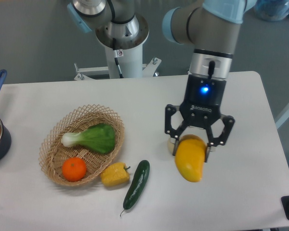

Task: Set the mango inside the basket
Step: 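Carry the held mango over the wicker basket and lower it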

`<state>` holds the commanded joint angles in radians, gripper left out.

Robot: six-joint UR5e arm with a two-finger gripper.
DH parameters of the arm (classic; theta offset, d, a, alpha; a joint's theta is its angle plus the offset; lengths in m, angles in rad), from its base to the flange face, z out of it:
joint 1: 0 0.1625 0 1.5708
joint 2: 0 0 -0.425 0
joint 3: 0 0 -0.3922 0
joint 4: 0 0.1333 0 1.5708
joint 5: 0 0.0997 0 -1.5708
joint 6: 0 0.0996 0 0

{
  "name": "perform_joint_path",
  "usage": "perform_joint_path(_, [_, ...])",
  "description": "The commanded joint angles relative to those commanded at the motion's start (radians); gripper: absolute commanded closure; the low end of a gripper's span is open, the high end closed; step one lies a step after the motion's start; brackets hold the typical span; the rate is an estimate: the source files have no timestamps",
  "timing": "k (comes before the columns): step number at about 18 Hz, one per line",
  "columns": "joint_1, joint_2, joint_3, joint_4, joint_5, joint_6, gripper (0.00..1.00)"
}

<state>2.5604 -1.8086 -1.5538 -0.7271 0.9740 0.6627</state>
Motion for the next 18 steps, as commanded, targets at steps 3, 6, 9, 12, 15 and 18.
perform_joint_path(3, [-0.046, 0.041, -0.084, 0.0, 0.002, 0.009, 0.58])
perform_joint_path(6, [-0.127, 0.081, -0.192, 0.0, 0.005, 0.026, 0.58])
perform_joint_path(9, [-0.186, 0.123, -0.273, -0.002, 0.006, 0.055, 0.58])
perform_joint_path(12, [-0.241, 0.147, -0.328, -0.003, 0.008, 0.063, 0.58])
perform_joint_path(15, [-0.304, 0.141, -0.365, -0.005, 0.061, 0.115, 0.58])
perform_joint_path(18, [-0.348, 0.13, -0.408, -0.005, 0.13, 0.213, 0.58])
